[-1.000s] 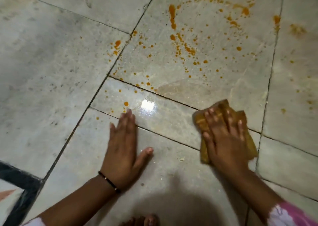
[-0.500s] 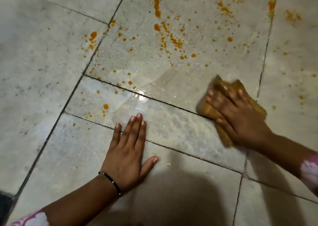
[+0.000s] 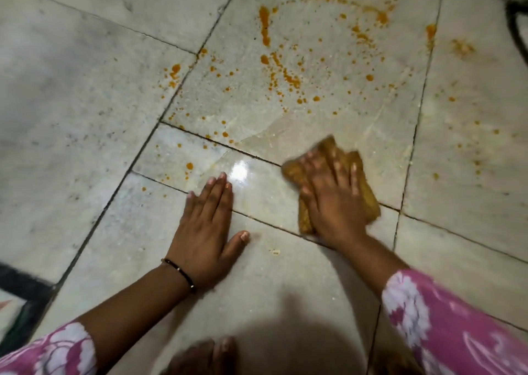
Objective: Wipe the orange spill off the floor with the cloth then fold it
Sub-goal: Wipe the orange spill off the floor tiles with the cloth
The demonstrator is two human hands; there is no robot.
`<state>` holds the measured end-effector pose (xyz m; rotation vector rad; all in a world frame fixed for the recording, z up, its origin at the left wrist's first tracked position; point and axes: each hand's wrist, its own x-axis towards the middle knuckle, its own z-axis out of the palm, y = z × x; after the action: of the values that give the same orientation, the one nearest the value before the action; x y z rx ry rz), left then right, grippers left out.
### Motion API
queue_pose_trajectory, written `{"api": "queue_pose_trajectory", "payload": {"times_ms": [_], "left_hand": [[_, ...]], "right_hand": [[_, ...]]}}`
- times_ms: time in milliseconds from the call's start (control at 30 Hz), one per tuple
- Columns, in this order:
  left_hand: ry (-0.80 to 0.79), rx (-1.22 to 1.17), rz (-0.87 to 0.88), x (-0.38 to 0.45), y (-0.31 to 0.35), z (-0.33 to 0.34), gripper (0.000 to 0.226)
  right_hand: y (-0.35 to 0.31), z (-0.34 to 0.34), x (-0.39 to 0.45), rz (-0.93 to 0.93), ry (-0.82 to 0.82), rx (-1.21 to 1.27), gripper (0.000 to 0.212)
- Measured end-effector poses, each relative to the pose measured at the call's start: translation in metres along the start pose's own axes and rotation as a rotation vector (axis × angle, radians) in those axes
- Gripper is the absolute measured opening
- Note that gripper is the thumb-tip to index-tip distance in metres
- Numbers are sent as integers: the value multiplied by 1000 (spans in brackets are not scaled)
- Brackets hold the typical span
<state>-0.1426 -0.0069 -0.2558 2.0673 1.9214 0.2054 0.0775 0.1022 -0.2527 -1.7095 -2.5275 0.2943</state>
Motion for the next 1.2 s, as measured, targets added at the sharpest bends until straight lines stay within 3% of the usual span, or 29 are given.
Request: {"api": "queue_pose_trajectory", "payload": {"times_ms": [133, 267, 367, 500, 600, 700, 800, 967, 1100, 1200], "left_hand": [[164, -39, -204, -22, -35, -19, 79], [223, -46, -456, -61, -73, -28, 83], [158, 19, -497, -84, -89, -23, 88], [122, 10, -581, -95, -99, -18, 101], [99, 17, -587, -97, -104, -15, 107], [70, 32, -565, -95, -104, -15, 108], [71, 13, -567, -95, -104, -18, 109], [66, 7, -577, -95, -106, -16, 110], [34, 26, -580, -95, -108, -16, 106], [9, 27, -580, -95, -108, -17, 105]], "right_hand": [[-84, 20, -74, -282, -96, -55, 55], [-180, 30, -58, -592, -261, -21, 52], [-195, 30, 0, -523, -326, 39, 54], [-121, 16, 46, -296, -242, -14, 58], [-69, 5, 21, -189, -150, -76, 62], [-83, 9, -27, -256, -143, -90, 57], [-141, 21, -42, -433, -212, -39, 52], [-218, 39, 30, -666, -303, -1, 53], [-180, 30, 96, -443, -258, 7, 51], [-122, 14, 82, -275, -180, 15, 56]]}}
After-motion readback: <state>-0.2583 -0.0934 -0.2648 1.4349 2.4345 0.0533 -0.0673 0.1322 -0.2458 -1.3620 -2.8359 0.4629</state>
